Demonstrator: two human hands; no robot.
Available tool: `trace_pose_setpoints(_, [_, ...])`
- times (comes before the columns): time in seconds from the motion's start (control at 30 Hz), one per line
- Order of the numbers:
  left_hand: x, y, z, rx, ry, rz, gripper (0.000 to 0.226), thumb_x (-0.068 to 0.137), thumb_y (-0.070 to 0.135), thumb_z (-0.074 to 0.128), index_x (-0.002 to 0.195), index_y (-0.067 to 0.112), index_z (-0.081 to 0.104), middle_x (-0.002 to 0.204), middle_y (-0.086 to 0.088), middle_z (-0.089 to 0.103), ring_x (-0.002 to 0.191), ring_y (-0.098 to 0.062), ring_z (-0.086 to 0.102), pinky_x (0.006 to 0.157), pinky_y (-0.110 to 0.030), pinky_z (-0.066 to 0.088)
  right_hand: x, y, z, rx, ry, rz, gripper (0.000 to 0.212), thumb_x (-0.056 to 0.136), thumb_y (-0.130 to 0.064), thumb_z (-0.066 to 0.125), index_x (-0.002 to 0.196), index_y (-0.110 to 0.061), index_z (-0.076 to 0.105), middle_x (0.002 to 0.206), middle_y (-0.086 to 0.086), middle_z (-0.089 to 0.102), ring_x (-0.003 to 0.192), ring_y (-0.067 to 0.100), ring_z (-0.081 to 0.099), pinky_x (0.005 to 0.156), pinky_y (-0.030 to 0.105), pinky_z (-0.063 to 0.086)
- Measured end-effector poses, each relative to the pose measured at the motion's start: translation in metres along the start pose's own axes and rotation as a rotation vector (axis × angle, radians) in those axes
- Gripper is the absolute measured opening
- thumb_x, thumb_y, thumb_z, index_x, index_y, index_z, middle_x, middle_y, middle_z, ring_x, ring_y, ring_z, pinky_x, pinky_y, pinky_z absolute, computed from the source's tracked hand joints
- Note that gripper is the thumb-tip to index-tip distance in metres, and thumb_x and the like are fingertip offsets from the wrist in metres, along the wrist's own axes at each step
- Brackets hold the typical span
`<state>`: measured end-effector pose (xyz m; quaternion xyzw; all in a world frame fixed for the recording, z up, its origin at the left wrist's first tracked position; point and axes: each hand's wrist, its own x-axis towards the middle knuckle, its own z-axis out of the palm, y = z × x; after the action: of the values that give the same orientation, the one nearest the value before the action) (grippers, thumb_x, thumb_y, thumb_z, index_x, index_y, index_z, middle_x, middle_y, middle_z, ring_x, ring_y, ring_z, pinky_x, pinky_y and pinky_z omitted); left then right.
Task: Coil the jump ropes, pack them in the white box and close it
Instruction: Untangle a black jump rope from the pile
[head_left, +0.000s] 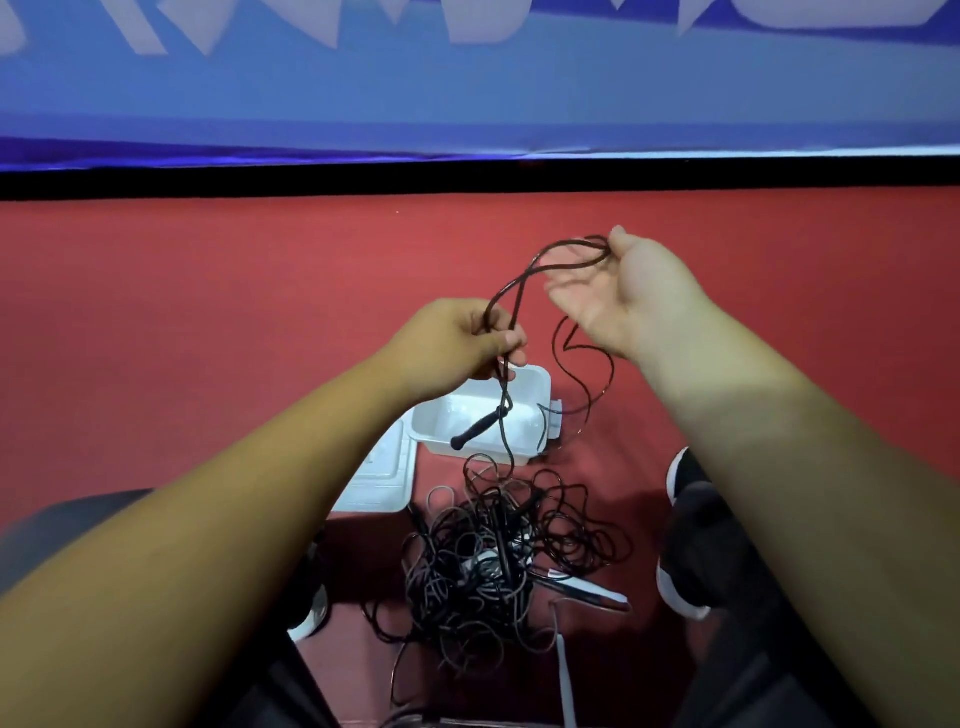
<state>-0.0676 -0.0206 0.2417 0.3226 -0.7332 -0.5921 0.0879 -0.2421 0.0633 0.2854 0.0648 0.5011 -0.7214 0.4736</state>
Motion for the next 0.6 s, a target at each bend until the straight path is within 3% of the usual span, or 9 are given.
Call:
trace_pose_setpoints(0.1, [0.001,0.008,-0.003,-0.026,0.12,-0.025,0.02,0.101,0.014,0.067,0.105,-0.005,0.066,0.093,-0.013,0.08,0.074,-0.029,0.072,0.074,-0.042,0.057,-0.002,0.012,-0.009,-0.39,0.014,0.13,0.042,0.113,-0.028,0.034,0.121,0.004,0.06,0.116,0.023,0.071,0.12,0.041,0.066,0.107,0.051,0.051])
trace_pose_setpoints(0.2, [0.0,0.015,-0.006,-0.007,0.189,-0.027,0.016,0.102,0.02,0.067,0.103,0.005,0.067,0.092,-0.006,0.08,0.058,-0.022,0.067,0.067,-0.042,0.061,-0.008,0.034,-0.014,-0.778,-0.022,0.201,0.038,0.104,-0.006,0.042,0.138,-0.002,0.058,0.114,0.016,0.07,0.108,0.034,0.067,0.095,0.046,0.058])
trace_pose_setpoints(0.27, [-0.001,0.018,-0.007,-0.023,0.217,-0.022,0.012,0.103,0.024,0.065,0.101,0.013,0.065,0.094,-0.006,0.08,0.06,-0.029,0.072,0.062,-0.04,0.062,-0.014,0.052,-0.014,-1.035,-0.088,0.169,0.042,0.098,-0.001,0.048,0.135,-0.012,0.064,0.12,0.013,0.071,0.098,0.024,0.065,0.085,0.038,0.061])
trace_pose_setpoints(0.3, [0.0,0.02,-0.007,-0.037,0.231,-0.02,0.011,0.104,0.025,0.063,0.101,0.014,0.063,0.095,-0.006,0.08,0.064,-0.035,0.075,0.058,-0.039,0.061,-0.017,0.061,-0.014,-1.112,-0.135,0.159,0.045,0.092,-0.001,0.052,0.132,-0.017,0.066,0.123,0.013,0.071,0.097,0.022,0.063,0.086,0.038,0.061])
trace_pose_setpoints(0.43, [0.0,0.025,-0.008,-0.201,0.273,-0.053,0.012,0.107,0.022,0.056,0.095,0.018,0.056,0.103,-0.016,0.078,0.066,-0.04,0.076,0.051,-0.034,0.058,-0.019,0.085,-0.02,-1.213,-0.314,0.122,0.055,0.071,-0.019,0.069,0.122,-0.038,0.069,0.121,0.006,0.076,0.099,0.018,0.063,0.083,0.035,0.053])
trace_pose_setpoints(0.53, [0.001,0.027,-0.013,-0.371,0.308,-0.102,0.008,0.108,0.019,0.054,0.102,0.015,0.057,0.11,-0.02,0.076,0.069,-0.038,0.077,0.052,-0.035,0.06,-0.017,0.089,-0.023,-1.179,-0.418,-0.035,0.033,0.088,-0.019,0.078,0.118,-0.028,0.069,0.118,-0.011,0.071,0.096,0.012,0.063,0.073,0.025,0.047])
trace_pose_setpoints(0.6, [0.003,0.026,-0.019,-0.482,0.318,-0.144,0.008,0.109,0.018,0.053,0.112,0.011,0.056,0.11,-0.021,0.075,0.072,-0.036,0.078,0.053,-0.035,0.061,-0.016,0.091,-0.025,-1.101,-0.416,-0.103,0.015,0.091,-0.025,0.08,0.1,-0.025,0.069,0.098,-0.01,0.073,0.086,0.014,0.061,0.073,0.028,0.048])
